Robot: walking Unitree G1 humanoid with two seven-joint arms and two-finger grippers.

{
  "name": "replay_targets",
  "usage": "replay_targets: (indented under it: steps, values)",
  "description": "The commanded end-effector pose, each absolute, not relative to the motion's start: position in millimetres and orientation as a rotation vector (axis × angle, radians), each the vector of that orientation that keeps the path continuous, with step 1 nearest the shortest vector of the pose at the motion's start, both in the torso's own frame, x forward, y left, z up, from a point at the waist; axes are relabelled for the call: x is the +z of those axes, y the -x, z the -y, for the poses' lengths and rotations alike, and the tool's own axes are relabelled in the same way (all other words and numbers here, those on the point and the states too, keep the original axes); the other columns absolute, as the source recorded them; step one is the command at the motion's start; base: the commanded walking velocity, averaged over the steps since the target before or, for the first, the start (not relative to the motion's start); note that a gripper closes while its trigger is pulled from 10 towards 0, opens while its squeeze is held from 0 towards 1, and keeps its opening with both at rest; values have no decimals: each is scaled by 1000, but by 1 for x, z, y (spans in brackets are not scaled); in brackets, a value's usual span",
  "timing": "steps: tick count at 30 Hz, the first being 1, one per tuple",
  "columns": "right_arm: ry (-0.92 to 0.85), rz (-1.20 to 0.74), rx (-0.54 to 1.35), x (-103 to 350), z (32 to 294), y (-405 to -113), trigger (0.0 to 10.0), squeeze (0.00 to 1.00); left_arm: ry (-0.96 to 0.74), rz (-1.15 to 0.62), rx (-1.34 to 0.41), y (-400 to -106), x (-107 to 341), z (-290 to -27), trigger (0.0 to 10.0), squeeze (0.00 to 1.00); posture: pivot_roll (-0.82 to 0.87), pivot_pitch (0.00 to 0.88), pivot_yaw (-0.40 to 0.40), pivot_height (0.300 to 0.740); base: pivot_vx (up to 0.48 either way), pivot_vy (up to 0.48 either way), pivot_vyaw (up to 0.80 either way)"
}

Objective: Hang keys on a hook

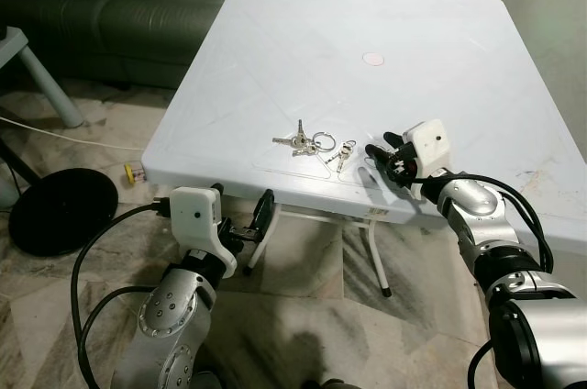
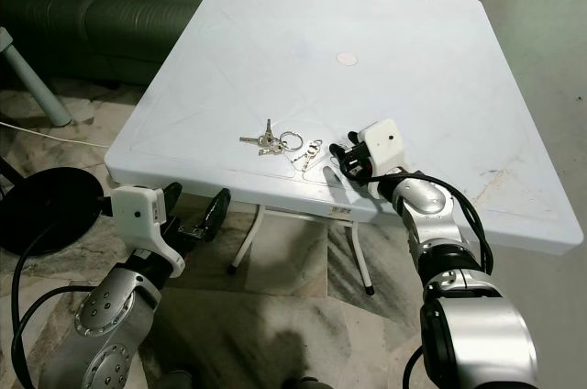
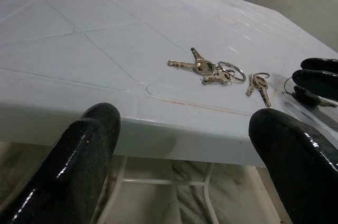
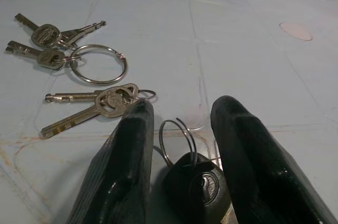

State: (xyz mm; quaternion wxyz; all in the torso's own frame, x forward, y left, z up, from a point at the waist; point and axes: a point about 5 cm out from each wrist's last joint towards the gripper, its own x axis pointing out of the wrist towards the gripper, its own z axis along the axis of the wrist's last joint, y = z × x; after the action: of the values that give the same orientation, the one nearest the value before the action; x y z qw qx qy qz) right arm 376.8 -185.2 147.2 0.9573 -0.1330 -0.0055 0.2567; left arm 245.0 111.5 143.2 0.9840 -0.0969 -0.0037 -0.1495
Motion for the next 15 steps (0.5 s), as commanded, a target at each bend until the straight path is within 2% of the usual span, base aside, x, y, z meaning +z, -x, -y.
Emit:
replay_targets:
  steps: [1, 8, 10, 12, 13, 14, 15]
  values:
    - [284, -6, 521, 146, 188, -377, 9922, 0, 194, 4, -303, -243, 143, -110, 10000, 0, 137, 183, -82, 740, 0, 0, 0]
    - [295, -12, 520, 146, 188, -377, 9961, 0, 195, 6, -303, -243, 144, -109, 10000, 0, 138, 182, -84, 740, 0, 0, 0]
    - [300, -15, 518, 146, 188, -377, 9373, 0, 194, 8, -303, -243, 144, -109, 10000, 0, 138, 182, -84, 740, 0, 0, 0]
    - [300, -16, 517, 146, 188, -377, 8275, 0, 194, 8, -302, -243, 144, -109, 10000, 0, 139, 181, -84, 740, 0, 0, 0]
    - [300, -16, 517, 146, 188, -377, 8275, 0, 194, 8, -302, -243, 144, -109, 10000, 0, 139, 181, -84, 740, 0, 0, 0]
    - [299, -17, 516, 146, 189, -377, 4824, 0, 193, 9, -303, -243, 144, -109, 10000, 0, 139, 181, -84, 740, 0, 0, 0]
    - [299, -17, 516, 146, 189, -377, 4824, 0, 193, 9, -303, -243, 144, -109, 10000, 0, 139, 181, -84, 740, 0, 0, 0]
